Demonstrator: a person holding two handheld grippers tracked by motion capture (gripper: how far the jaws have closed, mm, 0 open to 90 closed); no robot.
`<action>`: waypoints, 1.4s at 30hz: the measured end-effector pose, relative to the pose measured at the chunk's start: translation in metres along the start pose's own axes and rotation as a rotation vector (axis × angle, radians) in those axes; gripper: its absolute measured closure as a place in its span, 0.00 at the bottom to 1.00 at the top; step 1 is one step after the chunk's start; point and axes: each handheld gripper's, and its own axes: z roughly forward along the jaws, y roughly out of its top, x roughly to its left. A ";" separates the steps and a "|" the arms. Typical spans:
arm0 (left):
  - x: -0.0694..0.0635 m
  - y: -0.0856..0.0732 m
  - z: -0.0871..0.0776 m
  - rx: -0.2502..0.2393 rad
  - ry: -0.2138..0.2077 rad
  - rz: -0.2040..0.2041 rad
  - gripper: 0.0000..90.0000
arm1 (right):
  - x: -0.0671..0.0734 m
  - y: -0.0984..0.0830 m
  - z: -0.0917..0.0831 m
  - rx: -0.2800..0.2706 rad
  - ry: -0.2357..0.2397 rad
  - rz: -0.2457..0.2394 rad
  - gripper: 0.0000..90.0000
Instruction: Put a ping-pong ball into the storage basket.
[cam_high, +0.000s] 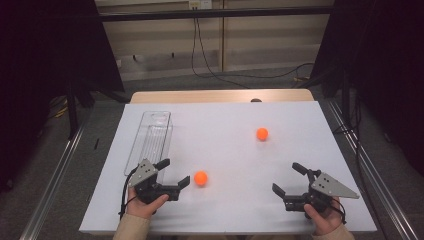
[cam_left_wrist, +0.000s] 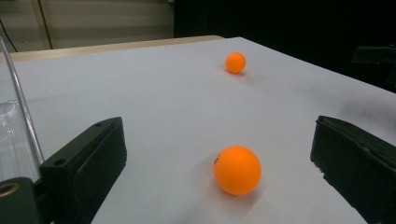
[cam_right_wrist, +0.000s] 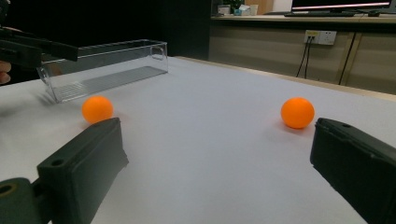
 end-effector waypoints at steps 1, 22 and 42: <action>0.000 0.000 0.001 0.003 -0.002 0.004 0.04 | 0.000 0.000 0.000 0.000 0.000 0.000 0.03; -0.005 0.000 0.009 0.040 -0.025 0.009 0.04 | 0.000 0.000 0.000 0.002 0.001 0.000 0.03; -0.009 -0.001 0.018 0.093 -0.046 0.025 0.07 | 0.000 0.000 0.000 0.004 0.002 -0.001 0.03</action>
